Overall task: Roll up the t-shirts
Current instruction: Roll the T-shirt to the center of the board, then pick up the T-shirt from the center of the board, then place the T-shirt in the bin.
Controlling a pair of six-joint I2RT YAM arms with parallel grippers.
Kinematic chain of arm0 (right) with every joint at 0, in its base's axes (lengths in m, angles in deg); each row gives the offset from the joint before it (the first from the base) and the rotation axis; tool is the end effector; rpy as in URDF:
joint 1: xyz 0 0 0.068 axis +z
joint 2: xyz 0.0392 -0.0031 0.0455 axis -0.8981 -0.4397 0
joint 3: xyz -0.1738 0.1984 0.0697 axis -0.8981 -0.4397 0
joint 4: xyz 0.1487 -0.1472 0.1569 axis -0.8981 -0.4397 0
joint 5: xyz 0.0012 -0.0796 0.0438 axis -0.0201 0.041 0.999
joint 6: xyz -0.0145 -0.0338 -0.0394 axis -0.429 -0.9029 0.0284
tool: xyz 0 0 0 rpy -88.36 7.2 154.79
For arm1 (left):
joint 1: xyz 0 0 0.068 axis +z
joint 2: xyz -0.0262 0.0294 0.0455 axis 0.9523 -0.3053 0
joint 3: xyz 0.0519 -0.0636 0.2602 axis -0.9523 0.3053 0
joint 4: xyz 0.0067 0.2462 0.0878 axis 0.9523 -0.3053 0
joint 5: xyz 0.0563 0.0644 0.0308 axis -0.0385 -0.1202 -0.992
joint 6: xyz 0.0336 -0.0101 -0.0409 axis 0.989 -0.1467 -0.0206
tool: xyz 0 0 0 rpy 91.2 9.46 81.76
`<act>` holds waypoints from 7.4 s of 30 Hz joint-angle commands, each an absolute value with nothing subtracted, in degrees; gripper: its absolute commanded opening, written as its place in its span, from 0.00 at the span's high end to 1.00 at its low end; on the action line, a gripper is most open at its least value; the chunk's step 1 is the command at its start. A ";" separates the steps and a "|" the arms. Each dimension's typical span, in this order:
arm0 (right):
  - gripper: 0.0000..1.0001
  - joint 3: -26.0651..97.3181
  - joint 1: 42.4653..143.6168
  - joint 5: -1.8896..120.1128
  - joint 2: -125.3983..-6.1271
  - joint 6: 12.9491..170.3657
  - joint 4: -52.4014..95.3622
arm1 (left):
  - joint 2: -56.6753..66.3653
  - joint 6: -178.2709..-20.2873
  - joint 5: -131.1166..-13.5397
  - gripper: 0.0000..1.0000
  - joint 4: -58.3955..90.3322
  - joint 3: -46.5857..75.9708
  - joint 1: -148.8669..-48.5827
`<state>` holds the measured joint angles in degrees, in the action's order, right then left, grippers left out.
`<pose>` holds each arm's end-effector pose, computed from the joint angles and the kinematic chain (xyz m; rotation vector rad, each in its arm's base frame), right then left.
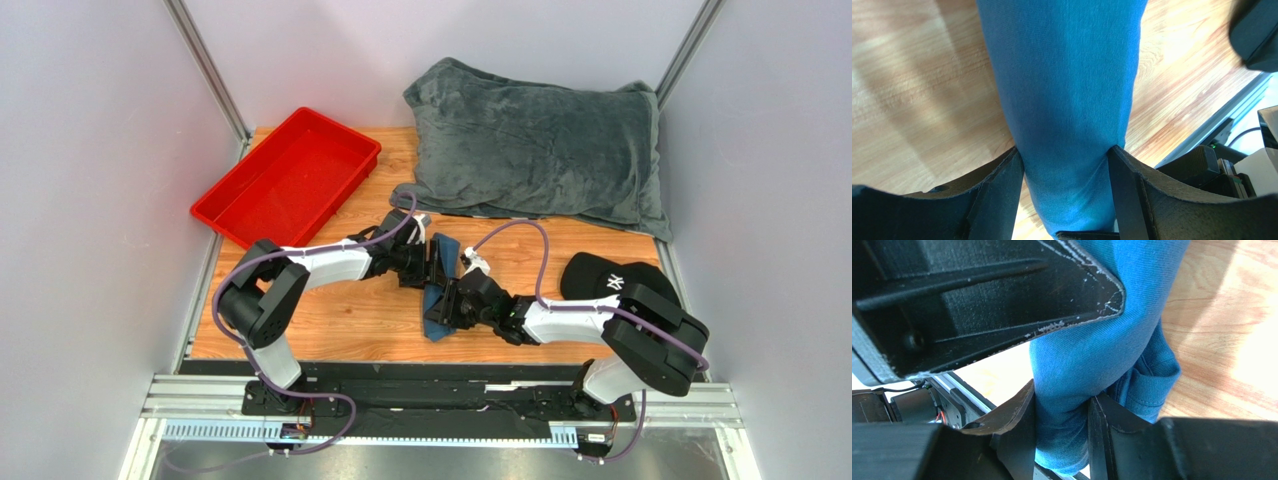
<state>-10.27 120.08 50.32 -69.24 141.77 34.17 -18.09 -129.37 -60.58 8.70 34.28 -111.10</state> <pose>0.1486 0.2202 0.1362 0.0278 2.5219 0.9070 0.2569 -0.2229 0.1576 0.1019 2.6764 -0.9732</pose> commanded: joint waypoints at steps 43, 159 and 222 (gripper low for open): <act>0.15 -19.00 115.33 44.52 -52.70 145.92 25.40 | -25.48 -129.89 -72.42 0.61 -11.45 24.46 -113.71; 0.30 -8.81 112.61 40.66 -42.07 127.12 -0.17 | -33.11 -123.39 -58.62 1.00 -4.68 -9.99 -63.27; 0.32 -8.89 111.99 45.32 -43.83 128.44 -1.21 | -35.15 -120.48 -89.46 0.84 -35.71 -2.52 -47.62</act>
